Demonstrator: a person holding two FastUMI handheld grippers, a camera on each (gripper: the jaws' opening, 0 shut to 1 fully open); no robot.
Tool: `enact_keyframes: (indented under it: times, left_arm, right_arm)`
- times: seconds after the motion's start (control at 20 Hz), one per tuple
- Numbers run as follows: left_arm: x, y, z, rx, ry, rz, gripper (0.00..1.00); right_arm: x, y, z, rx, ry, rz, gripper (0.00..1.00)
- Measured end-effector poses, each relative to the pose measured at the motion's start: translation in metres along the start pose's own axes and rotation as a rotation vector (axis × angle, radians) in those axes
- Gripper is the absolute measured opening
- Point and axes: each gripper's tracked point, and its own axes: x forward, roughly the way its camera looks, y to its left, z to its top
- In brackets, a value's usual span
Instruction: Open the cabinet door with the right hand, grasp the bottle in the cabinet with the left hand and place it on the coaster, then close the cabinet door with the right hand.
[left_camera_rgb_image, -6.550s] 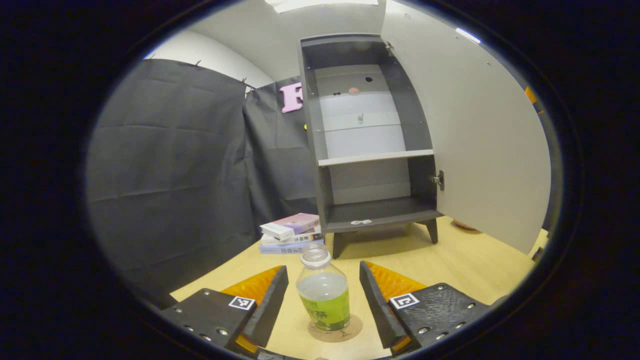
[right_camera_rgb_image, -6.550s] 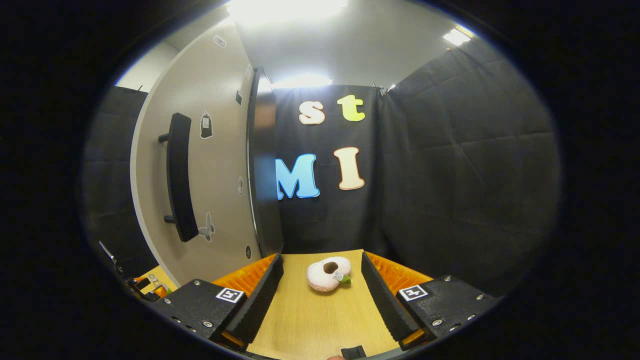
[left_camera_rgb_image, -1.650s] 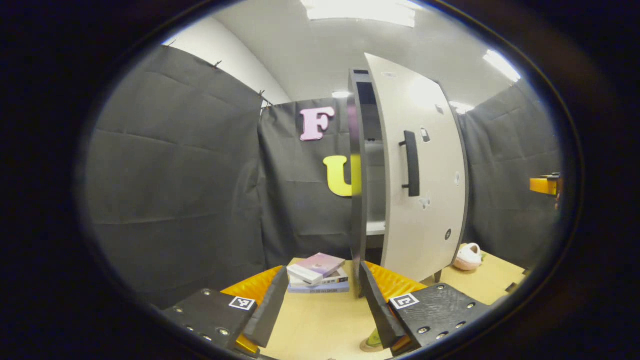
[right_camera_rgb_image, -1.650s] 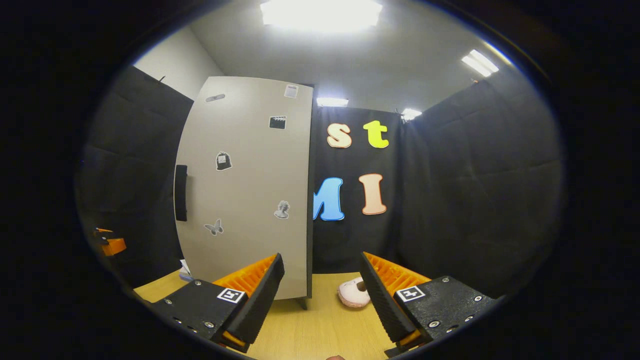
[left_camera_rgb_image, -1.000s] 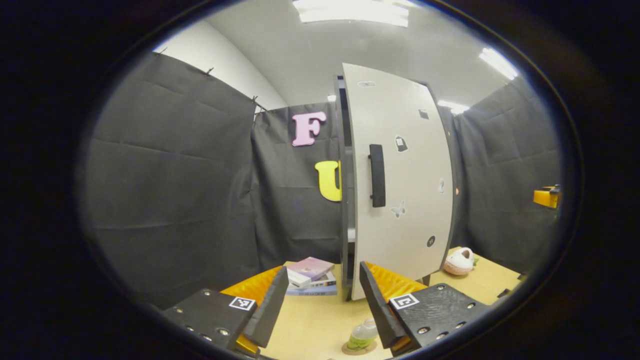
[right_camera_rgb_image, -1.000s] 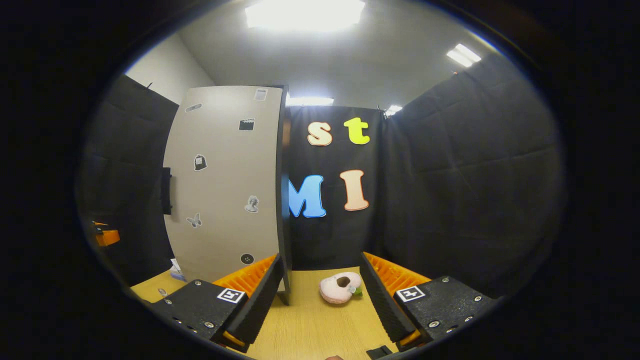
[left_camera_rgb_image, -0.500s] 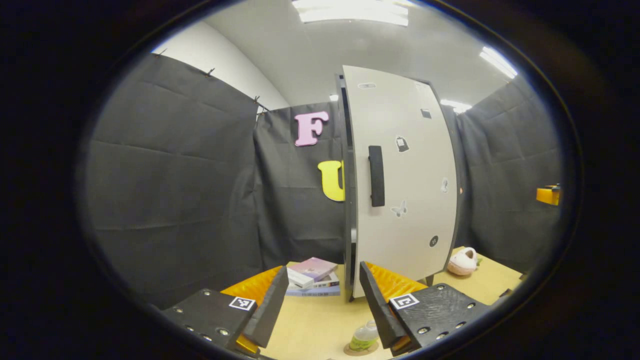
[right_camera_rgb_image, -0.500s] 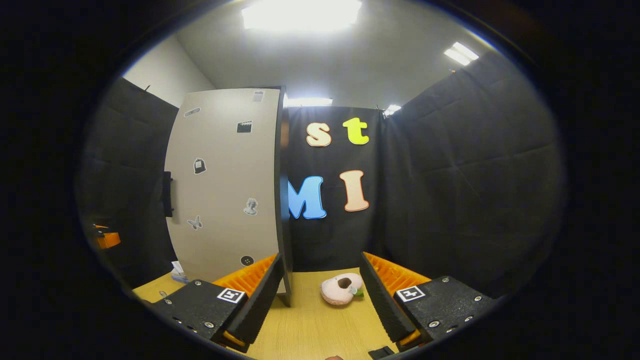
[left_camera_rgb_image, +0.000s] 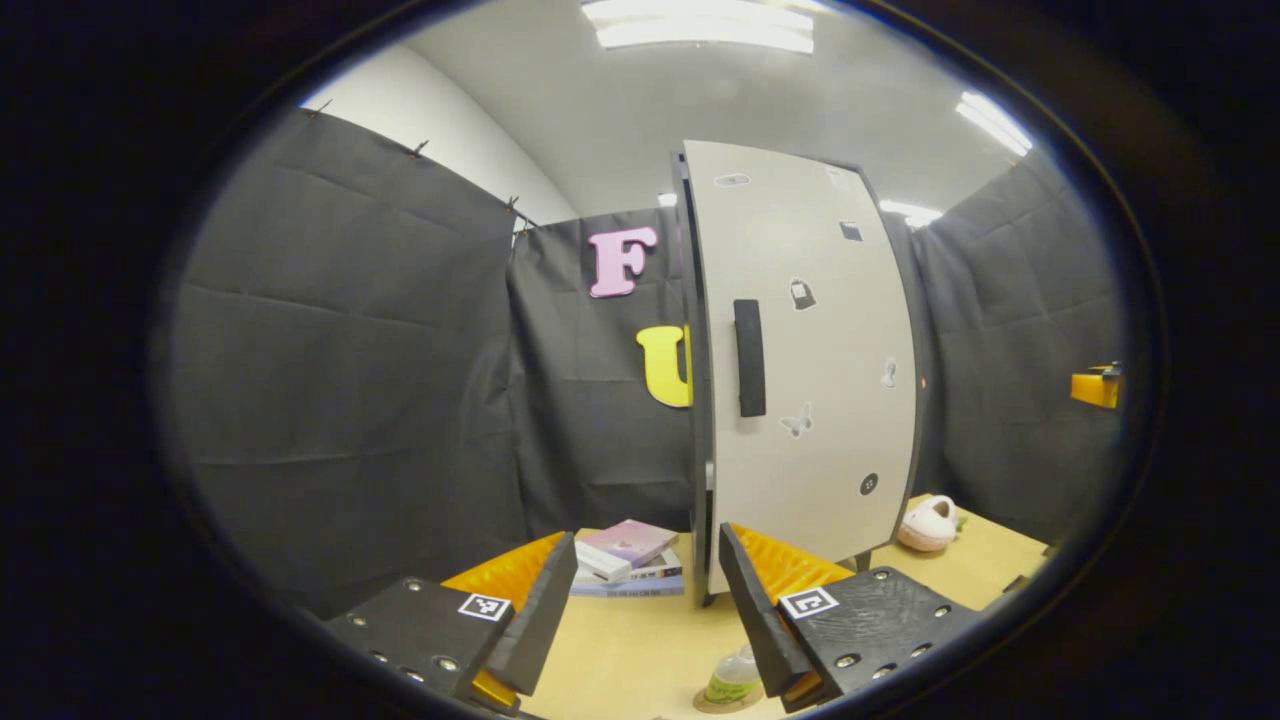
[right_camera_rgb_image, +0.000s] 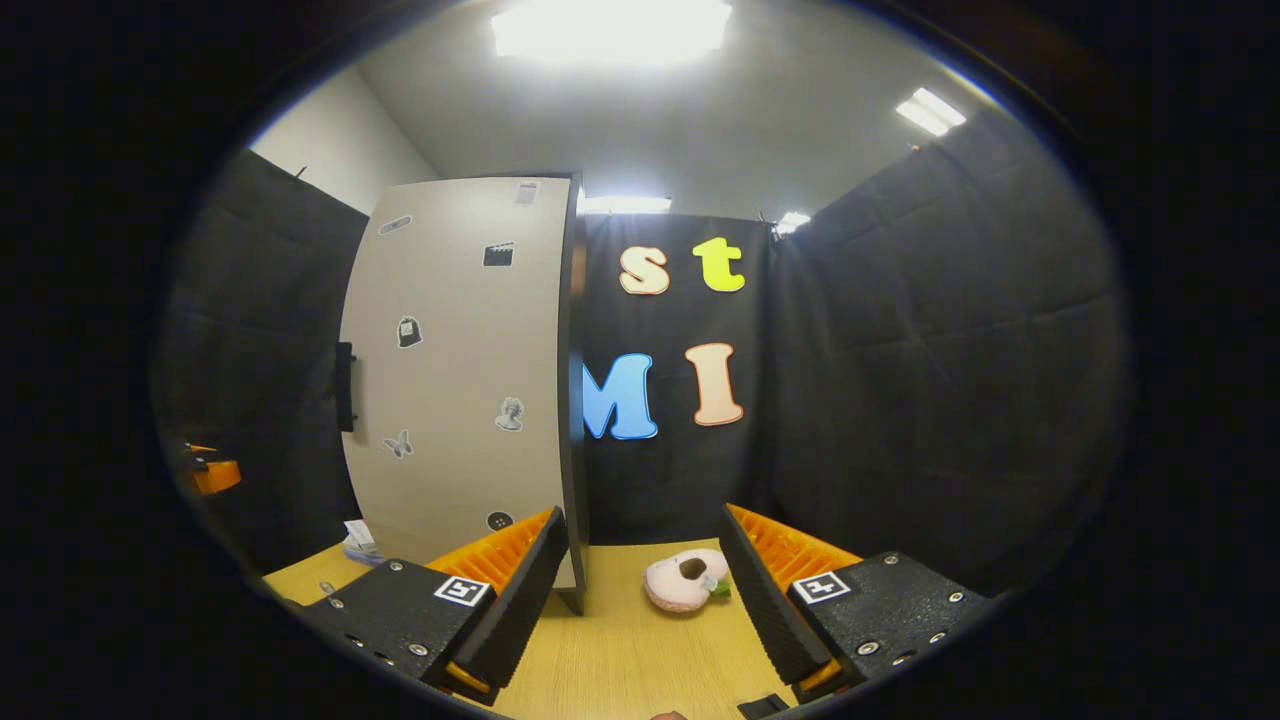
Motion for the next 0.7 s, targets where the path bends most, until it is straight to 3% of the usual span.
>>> enact_keyframes:
  times: [0.15,0.2,0.6,0.7]
  left_arm:
    - [0.0003,0.0033,-0.0007,0.004,0.0,0.002,0.86]
    - [-0.0002,0.0047,-0.0004,0.007,0.0,0.002,0.82]
    - [-0.0026,0.0079,0.0019,0.011,-0.004,-0.001,0.82]
    - [-0.0011,0.0072,0.0002,0.011,-0.002,-0.003,0.86]
  right_arm:
    - [0.0003,0.0025,-0.0012,-0.006,0.002,0.003,0.94]
    - [-0.0003,0.0031,-0.0007,-0.007,0.001,0.004,0.94]
    - [-0.0019,0.0085,0.0009,-0.011,-0.008,0.007,0.94]
    - [-0.0023,0.0075,0.0002,-0.01,-0.008,0.006,0.94]
